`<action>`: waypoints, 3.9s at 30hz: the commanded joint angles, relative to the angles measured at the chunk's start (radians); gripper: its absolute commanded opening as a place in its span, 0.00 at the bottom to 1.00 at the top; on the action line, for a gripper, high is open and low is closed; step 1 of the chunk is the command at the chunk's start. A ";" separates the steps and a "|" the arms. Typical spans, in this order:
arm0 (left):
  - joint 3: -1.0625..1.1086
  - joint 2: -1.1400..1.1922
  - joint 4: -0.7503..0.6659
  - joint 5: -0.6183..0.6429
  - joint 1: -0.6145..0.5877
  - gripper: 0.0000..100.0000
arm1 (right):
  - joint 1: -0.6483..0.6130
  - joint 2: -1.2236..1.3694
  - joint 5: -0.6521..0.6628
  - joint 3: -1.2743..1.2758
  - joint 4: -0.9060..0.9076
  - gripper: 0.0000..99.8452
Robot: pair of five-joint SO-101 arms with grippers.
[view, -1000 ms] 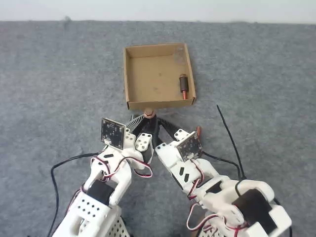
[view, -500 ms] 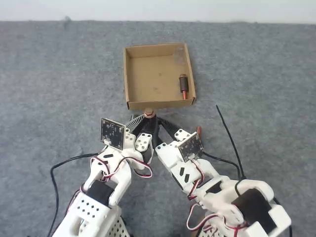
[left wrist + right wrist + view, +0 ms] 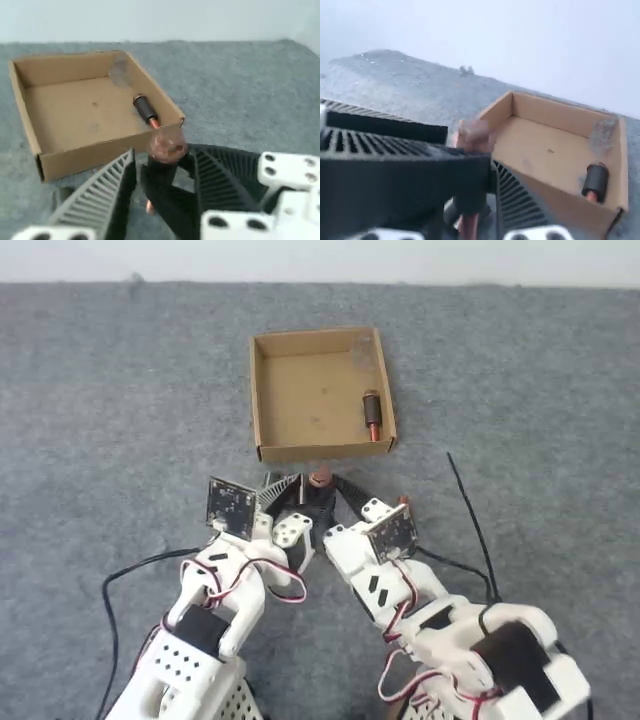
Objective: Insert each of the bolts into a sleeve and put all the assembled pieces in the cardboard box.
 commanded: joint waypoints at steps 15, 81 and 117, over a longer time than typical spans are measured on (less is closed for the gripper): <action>-0.018 0.009 0.017 0.057 0.012 0.20 | 0.028 -0.045 -0.017 -0.046 0.047 0.01; -0.001 0.011 0.324 -0.224 -0.456 0.01 | 0.302 -0.048 -0.012 -0.318 0.216 0.01; -0.001 0.011 0.324 -0.224 -0.454 0.01 | 0.295 0.506 -0.017 -1.521 1.549 0.01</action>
